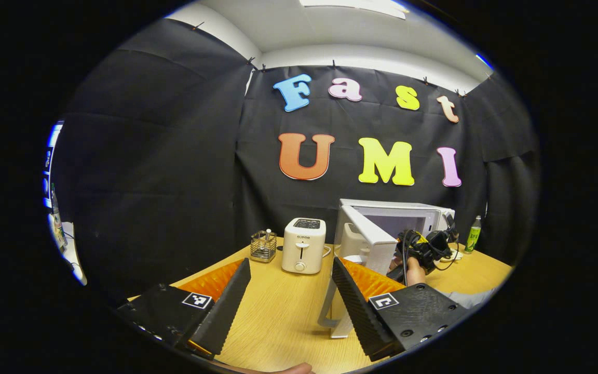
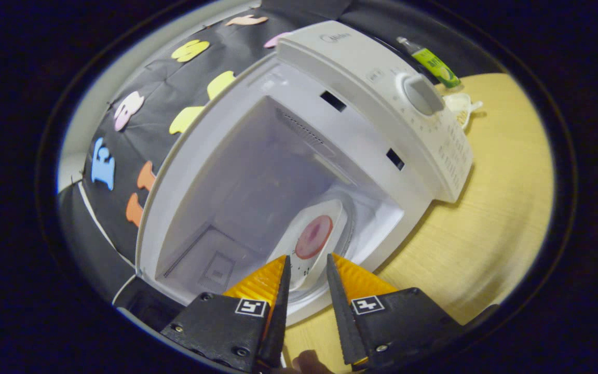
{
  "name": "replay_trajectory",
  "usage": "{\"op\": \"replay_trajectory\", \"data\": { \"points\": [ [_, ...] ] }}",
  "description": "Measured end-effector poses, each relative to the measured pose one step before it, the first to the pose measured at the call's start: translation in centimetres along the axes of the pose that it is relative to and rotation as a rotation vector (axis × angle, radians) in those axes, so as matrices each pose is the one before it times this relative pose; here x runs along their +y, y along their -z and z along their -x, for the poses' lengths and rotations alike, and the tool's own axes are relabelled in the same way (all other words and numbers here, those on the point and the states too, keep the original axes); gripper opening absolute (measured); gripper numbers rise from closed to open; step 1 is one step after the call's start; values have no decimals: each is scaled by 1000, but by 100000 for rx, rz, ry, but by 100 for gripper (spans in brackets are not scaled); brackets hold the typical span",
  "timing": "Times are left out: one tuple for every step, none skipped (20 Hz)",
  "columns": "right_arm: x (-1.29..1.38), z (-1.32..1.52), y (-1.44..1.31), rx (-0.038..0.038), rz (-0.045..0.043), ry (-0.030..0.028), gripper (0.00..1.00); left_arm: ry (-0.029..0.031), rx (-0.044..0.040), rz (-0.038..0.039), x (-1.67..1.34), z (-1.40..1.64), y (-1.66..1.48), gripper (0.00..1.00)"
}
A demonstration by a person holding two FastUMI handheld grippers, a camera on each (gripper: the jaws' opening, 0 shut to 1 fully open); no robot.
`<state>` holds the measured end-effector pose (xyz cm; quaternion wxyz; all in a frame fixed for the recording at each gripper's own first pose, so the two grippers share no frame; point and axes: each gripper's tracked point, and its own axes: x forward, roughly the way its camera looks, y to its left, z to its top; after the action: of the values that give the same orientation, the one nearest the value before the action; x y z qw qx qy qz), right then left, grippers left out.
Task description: Open the microwave oven with the left hand, put the food in, and close the microwave oven.
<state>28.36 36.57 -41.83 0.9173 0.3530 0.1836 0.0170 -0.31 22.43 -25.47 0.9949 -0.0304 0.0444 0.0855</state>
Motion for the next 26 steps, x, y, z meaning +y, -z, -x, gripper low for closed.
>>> {"op": "replay_trajectory", "data": {
  "points": [
    [681, 1222, -44, 573, 5784, -3182, 34, -1803, 1205, -95, 807, -434, 436, 81],
    [415, 1345, -107, 816, 4866, -2675, 48, -742, 1111, 269, 488, -306, 403, 94],
    [64, 1414, -204, 349, 3892, -1645, 63, -297, 348, 470, 401, -352, 216, 93],
    [-71, 1562, -392, 52, 2944, -1209, 82, 967, 169, 912, 171, -408, 203, 93],
    [-221, 1413, -348, -99, 1992, -1129, 94, 2347, -75, 952, -119, -227, 62, 92],
    [-157, 1473, -364, 677, 2466, -1809, 83, 900, -62, 498, 152, -338, 114, 77],
    [-357, 1599, -485, 351, 3765, -980, 82, 738, -913, 379, 299, -463, 76, 90],
    [-385, 1627, -657, 196, 4055, -861, 94, 503, -404, 623, 229, -299, 90, 76],
    [-282, 1650, -817, -929, 4001, -1055, 94, 1127, -766, 392, 87, -319, 103, 89],
    [-452, 1749, -1012, -1505, 4706, -175, 95, 1209, -121, 10, 61, -207, 143, 88],
    [-756, 1803, -1222, -1768, 6199, 367, 95, 343, -525, -515, 152, -239, 169, 88],
    [-498, 1456, -1201, -2137, 4208, 419, 84, -124, -343, -232, 221, -194, 71, 88],
    [-256, 1732, -1278, -1941, 3619, -811, 87, 190, -19, 35, 50, -264, 91, 86],
    [-75, 1715, -1660, -3486, 1937, -1658, 99, 29, -243, -33, 183, -157, 161, 86],
    [-416, 1559, -1532, -2799, 1695, -289, 91, 104, -12, -464, 152, -266, 139, 86],
    [-797, 1757, -1687, -2767, 2040, 1081, 90, 536, 113, -538, 70, -236, 221, 86],
    [-691, 1603, -1628, -2578, 1862, 477, 100, 1257, 749, -523, -212, -177, 439, 86],
    [-672, 1515, -1498, -2269, 2160, 517, 90, 1248, 819, -452, -241, -196, 439, 86],
    [-783, 1814, -1670, -2004, 2779, 746, 90, 937, 560, -197, -191, -12, 342, 86],
    [-1070, 1657, -1722, -2521, 2480, 1196, 90, 1762, 48, 671, -548, -36, 101, 86],
    [-1189, 1415, -1670, -2791, 2219, 1833, 91, 1819, -413, 895, -591, 326, -189, 82],
    [-1289, 1376, -1762, -2970, 1983, 2574, 90, 1214, -1131, -487, -530, 73, -172, 82],
    [-1120, 1418, -1233, -1373, 3049, 1369, 100, 535, -662, -842, -316, -67, -226, 67],
    [-1220, 1473, -1544, -2186, 3276, 1699, 100, 605, 1530, -800, -263, -153, 287, 71],
    [-1144, 1277, -1164, -1517, 2342, 1735, 100, -208, 607, -709, -293, -264, 176, 64],
    [-1047, 1403, -1175, -2192, 1902, 1026, 90, 842, -26, -1054, -587, -95, -133, 64]
  ]
}}
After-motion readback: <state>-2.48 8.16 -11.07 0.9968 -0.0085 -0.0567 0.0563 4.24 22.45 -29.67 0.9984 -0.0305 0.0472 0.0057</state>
